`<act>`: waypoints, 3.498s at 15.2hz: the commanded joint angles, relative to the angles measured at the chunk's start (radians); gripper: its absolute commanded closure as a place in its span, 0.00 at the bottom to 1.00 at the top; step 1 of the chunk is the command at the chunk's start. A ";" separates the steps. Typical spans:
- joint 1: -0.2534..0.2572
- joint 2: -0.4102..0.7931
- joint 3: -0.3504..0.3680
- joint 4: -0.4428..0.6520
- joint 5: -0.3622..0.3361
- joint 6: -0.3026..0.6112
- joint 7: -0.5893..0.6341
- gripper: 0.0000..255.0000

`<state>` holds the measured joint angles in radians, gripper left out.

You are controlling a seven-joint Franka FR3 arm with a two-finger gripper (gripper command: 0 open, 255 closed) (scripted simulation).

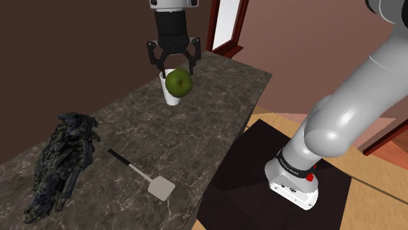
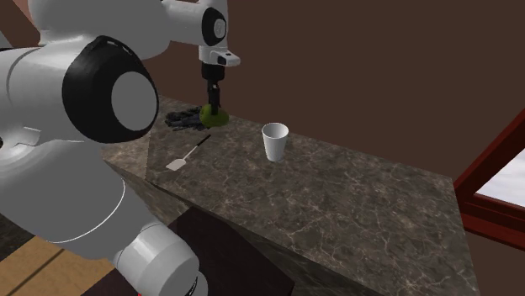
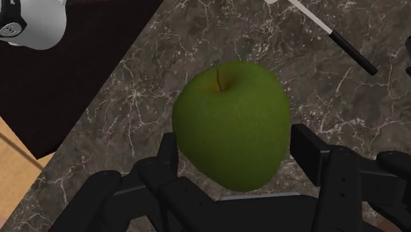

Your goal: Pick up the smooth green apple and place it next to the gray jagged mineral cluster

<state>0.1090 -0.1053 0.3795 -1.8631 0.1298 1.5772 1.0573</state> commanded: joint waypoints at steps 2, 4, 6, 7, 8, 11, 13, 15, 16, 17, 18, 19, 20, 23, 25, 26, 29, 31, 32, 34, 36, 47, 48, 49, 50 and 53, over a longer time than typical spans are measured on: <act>0.035 0.023 0.044 0.029 0.010 0.002 0.081 1.00; 0.059 0.044 0.072 0.051 0.012 0.006 0.134 1.00; 0.082 0.070 0.100 0.078 0.011 0.010 0.187 1.00; 0.095 0.085 0.114 0.093 0.008 0.011 0.214 1.00; 0.107 0.102 0.128 0.109 0.005 0.013 0.242 1.00; 0.149 0.158 0.167 0.166 -0.011 0.016 0.326 1.00; 0.180 0.202 0.191 0.211 -0.028 0.016 0.384 1.00; 0.215 0.251 0.214 0.262 -0.050 0.013 0.442 1.00; 0.234 0.278 0.223 0.290 -0.062 0.011 0.471 1.00; 0.254 0.305 0.233 0.320 -0.076 0.008 0.500 1.00; 0.269 0.325 0.238 0.342 -0.086 0.005 0.520 1.00; 0.269 0.324 0.236 0.327 -0.085 0.019 0.518 1.00; 0.268 0.322 0.236 0.312 -0.084 0.033 0.516 1.00; 0.266 0.321 0.234 0.270 -0.083 0.073 0.510 1.00; 0.265 0.321 0.234 0.243 -0.083 0.100 0.507 1.00; 0.264 0.321 0.233 0.230 -0.084 0.113 0.506 1.00; 0.264 0.325 0.232 0.194 -0.085 0.152 0.502 1.00; 0.264 0.328 0.231 0.171 -0.087 0.177 0.500 1.00; 0.264 0.330 0.230 0.159 -0.088 0.190 0.499 1.00; 0.264 0.335 0.229 0.138 -0.090 0.216 0.498 1.00; 0.265 0.341 0.228 0.118 -0.093 0.241 0.497 1.00; 0.273 0.388 0.219 0.024 -0.119 0.375 0.498 1.00; 0.274 0.394 0.218 0.017 -0.122 0.387 0.499 1.00; 0.275 0.400 0.217 0.010 -0.125 0.399 0.500 1.00; 0.276 0.406 0.215 0.003 -0.128 0.411 0.500 1.00; 0.280 0.425 0.211 -0.016 -0.139 0.446 0.503 1.00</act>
<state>0.3875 0.3120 0.5922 -1.8749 -0.0049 2.0122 1.5590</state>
